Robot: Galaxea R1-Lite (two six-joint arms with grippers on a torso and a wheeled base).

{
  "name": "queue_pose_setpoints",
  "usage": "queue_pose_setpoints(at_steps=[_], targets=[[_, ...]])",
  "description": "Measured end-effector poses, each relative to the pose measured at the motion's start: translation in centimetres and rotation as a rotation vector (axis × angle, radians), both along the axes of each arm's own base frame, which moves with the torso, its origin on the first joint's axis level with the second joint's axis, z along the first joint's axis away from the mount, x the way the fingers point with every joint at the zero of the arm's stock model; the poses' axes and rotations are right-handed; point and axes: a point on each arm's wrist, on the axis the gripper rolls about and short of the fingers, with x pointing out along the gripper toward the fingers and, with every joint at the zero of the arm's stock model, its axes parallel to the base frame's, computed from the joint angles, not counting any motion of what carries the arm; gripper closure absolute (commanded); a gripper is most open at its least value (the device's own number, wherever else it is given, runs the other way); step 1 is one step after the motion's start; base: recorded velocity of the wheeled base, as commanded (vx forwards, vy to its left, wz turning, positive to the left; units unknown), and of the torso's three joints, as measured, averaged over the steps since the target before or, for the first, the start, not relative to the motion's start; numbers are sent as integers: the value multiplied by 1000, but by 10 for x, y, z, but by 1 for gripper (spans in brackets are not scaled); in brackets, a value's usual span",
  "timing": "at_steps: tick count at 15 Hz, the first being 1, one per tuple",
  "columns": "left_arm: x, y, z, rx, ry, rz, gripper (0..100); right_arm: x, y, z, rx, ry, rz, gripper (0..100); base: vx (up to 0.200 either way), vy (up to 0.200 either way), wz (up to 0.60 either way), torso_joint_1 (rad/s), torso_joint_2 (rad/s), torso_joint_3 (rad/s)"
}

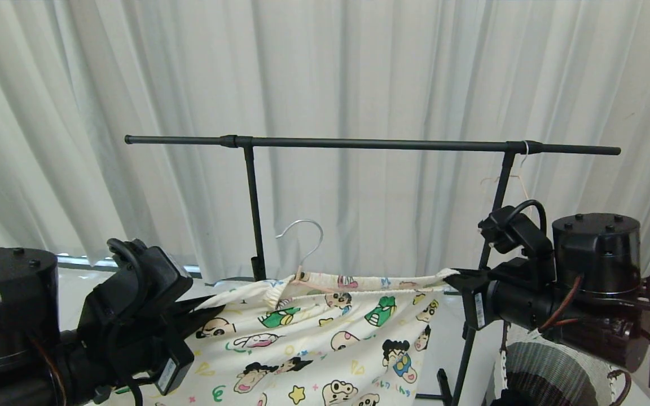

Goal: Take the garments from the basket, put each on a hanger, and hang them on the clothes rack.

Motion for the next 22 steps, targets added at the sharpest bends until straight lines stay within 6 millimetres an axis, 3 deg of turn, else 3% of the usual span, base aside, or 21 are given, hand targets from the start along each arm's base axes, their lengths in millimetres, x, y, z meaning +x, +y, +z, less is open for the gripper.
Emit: queue_pose_setpoints(at_steps=[9,14,18,22], targets=[[1,-12,11,-122,-75,-31,100,-11,-1,27,34,-7,184,0,0,0,0,0,0,0],[7,-2,14,-149,-106,34,100,1,-21,34,-10,11,116,0,0,0,0,0,0,0],[9,2,15,-153,-109,60,100,-6,-28,38,-19,37,162,0,0,0,0,0,0,0],[-8,-12,15,-165,-121,-54,100,-14,-23,40,-86,-6,291,0,0,0,0,0,0,0]])
